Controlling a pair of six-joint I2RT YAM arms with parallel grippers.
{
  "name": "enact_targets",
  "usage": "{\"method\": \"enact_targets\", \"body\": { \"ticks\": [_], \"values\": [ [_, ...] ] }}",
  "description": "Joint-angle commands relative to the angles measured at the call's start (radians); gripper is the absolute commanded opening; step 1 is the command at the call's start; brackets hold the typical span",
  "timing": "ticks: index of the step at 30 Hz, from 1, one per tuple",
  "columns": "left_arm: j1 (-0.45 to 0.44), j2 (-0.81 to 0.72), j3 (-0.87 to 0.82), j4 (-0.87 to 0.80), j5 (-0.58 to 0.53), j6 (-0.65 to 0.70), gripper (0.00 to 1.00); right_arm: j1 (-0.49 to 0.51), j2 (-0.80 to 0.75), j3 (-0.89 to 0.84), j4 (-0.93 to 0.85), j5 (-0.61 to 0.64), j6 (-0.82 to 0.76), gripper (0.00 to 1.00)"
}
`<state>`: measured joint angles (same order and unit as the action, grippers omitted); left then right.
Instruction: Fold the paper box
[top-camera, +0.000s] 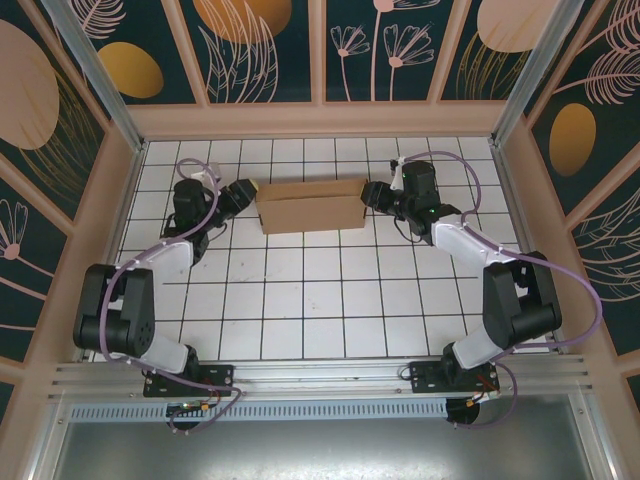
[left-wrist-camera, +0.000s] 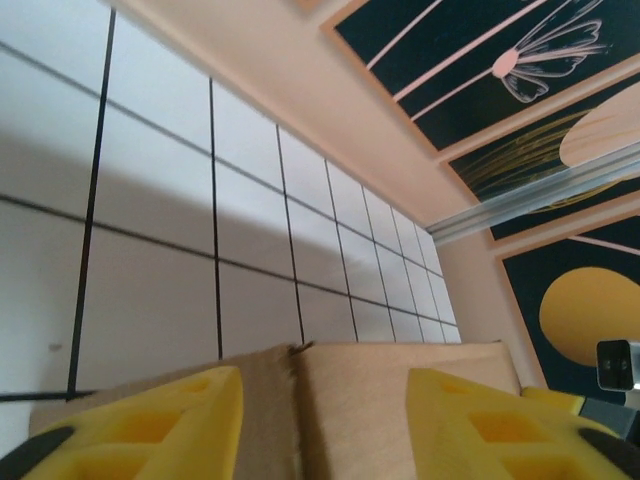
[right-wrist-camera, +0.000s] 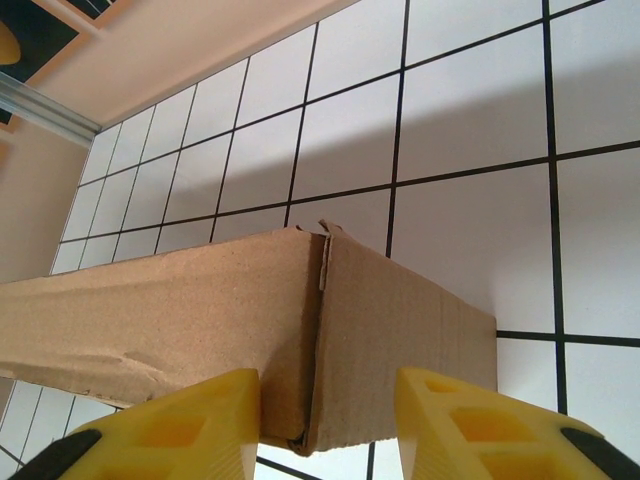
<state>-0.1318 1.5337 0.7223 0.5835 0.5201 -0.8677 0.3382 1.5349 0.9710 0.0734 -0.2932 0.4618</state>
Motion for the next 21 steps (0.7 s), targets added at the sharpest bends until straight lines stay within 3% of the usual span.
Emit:
{"method": "enact_targets", "body": {
  "ticks": [1, 7, 15, 18, 21],
  "values": [
    [-0.021, 0.032, -0.036, 0.114, 0.066, -0.069, 0.41, -0.007, 0.05, -0.023, -0.09, 0.009, 0.003, 0.36],
    [-0.047, 0.06, -0.087, 0.137, 0.048, -0.049, 0.23, -0.005, 0.056, -0.079, -0.055, 0.0, 0.002, 0.22],
    [-0.093, 0.1, -0.124, 0.142, 0.021, -0.037, 0.13, -0.002, 0.051, -0.128, -0.025, 0.008, -0.014, 0.05],
    [-0.094, 0.068, -0.176, 0.166, -0.019, -0.067, 0.12, -0.001, 0.019, -0.155, -0.011, 0.008, -0.018, 0.05],
    [-0.097, 0.004, -0.219, 0.151, -0.057, -0.06, 0.12, 0.007, -0.058, -0.222, 0.062, 0.019, -0.02, 0.1]
  ]
}}
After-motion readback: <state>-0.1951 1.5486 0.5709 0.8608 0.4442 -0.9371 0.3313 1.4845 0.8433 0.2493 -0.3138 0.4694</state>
